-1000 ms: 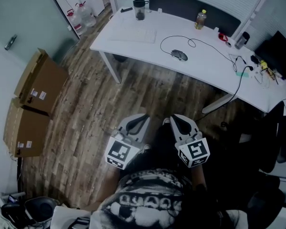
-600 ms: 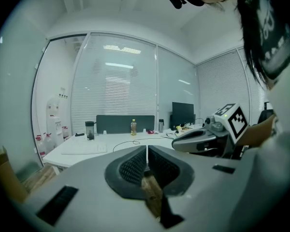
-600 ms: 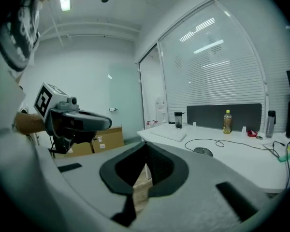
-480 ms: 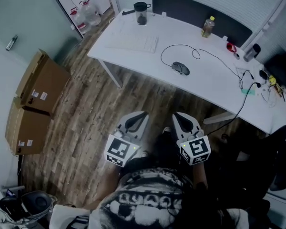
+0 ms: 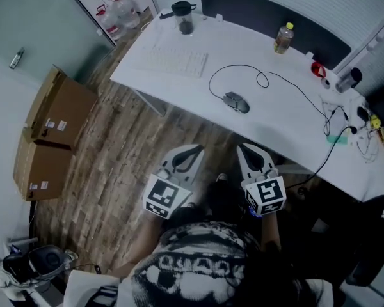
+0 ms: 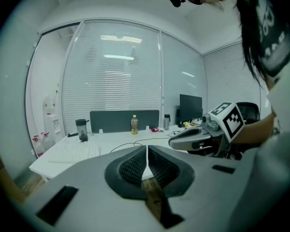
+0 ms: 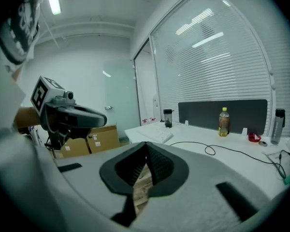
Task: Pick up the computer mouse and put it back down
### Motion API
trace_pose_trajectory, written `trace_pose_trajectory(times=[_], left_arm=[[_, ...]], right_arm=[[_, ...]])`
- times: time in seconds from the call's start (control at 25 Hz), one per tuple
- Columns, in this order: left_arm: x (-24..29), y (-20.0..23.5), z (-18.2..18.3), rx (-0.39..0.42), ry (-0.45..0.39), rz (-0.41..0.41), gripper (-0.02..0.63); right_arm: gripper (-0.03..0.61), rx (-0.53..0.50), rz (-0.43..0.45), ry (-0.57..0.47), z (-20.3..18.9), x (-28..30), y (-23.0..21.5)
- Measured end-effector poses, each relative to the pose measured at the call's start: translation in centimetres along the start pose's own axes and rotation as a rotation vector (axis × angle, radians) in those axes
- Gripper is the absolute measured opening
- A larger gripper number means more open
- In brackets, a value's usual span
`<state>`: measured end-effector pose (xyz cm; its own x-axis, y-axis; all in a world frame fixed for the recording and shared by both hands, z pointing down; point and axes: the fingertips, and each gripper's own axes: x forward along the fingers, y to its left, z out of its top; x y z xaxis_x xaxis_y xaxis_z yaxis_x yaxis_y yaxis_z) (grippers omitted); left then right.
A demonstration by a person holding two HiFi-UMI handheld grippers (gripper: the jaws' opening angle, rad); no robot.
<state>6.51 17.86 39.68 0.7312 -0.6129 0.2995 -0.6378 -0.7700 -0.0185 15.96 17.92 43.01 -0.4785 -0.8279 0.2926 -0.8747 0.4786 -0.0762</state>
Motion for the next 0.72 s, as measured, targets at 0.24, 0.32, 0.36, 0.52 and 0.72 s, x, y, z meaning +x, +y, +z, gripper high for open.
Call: trace_pose_trajectory(times=[0.24, 0.32, 0.36, 0.52, 0.72], left_arm=[[3.3, -0.8, 0.9, 0.028, 0.023, 0.014, 0.011], [4.0, -1.1, 1.0, 0.035, 0.029, 0.017, 0.011], [4.3, -1.2, 1.1, 0.039, 0.033, 0.017, 0.011], [5.1, -2.2, 1.6, 0.041, 0.055, 0.002, 0.011], [6.0, -2.5, 1.3, 0.050, 0.063, -0.008, 0.011]], right_arm=[[0.000, 0.021, 0.016, -0.016, -0.5, 0.2, -3.6], [0.001, 0.023, 0.020, -0.020, -0.6, 0.3, -4.5], [0.000, 0.024, 0.020, -0.020, -0.7, 0.2, -4.8], [0.002, 0.043, 0.013, -0.023, -1.2, -0.1, -5.9], [0.002, 0.064, 0.001, -0.022, -1.8, -0.6, -6.5]])
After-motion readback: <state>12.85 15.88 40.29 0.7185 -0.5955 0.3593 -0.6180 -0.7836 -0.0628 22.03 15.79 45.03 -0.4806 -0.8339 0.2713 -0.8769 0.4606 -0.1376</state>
